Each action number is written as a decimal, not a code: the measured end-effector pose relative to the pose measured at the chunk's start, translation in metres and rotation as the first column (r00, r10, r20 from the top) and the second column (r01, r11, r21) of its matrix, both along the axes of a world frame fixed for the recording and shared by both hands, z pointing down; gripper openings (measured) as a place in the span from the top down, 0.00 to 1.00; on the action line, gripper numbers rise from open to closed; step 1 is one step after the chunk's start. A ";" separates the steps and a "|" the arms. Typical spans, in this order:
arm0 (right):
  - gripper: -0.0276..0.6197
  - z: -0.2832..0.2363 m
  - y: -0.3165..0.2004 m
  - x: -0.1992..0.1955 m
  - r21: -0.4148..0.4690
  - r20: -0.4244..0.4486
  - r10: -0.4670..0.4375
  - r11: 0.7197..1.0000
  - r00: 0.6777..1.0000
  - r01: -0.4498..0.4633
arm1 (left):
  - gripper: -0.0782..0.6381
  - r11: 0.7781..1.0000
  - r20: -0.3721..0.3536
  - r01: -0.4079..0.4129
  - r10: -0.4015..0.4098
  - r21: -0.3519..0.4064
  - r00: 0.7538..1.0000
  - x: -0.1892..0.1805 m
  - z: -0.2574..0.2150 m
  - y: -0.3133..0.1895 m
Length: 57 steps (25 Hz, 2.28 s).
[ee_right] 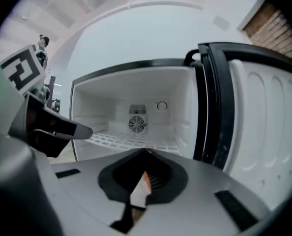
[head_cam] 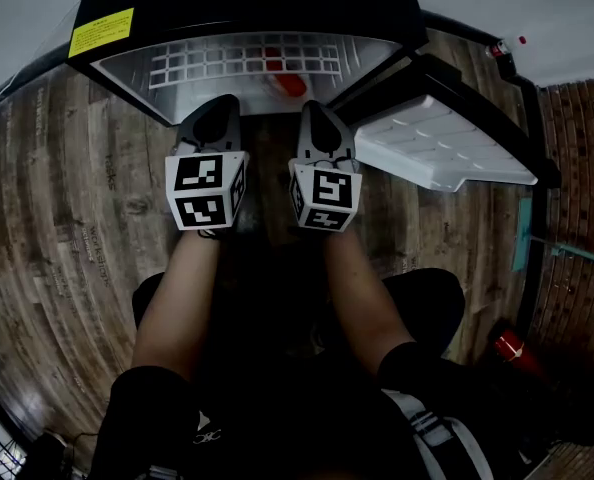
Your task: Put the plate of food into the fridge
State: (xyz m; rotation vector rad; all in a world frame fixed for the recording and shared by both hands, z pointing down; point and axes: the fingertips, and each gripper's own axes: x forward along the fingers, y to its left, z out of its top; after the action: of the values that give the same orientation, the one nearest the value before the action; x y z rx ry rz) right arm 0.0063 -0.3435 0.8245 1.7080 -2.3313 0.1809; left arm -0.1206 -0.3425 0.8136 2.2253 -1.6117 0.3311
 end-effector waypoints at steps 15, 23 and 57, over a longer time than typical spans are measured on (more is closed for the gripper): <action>0.94 -0.218 0.018 -0.016 0.020 0.037 -0.118 0.993 0.992 0.117 | 0.90 0.990 -0.028 0.137 -0.138 -0.040 0.990 -0.023 -0.160 0.044; 0.94 -0.428 0.031 -0.003 0.002 0.087 -0.085 0.996 0.993 0.085 | 0.90 0.996 -0.020 0.082 -0.083 -0.037 0.996 0.006 -0.379 0.055; 0.94 -0.882 0.062 0.032 0.263 0.121 -0.238 0.944 0.964 0.200 | 0.90 0.942 0.031 0.025 -0.037 0.336 0.999 0.074 -0.850 0.057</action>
State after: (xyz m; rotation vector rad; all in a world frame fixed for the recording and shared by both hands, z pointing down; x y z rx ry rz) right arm 0.0378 -0.2820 -0.0575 1.5674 -2.7367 -0.0265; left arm -0.0463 -0.2854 -0.0361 2.4475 -1.8374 0.0923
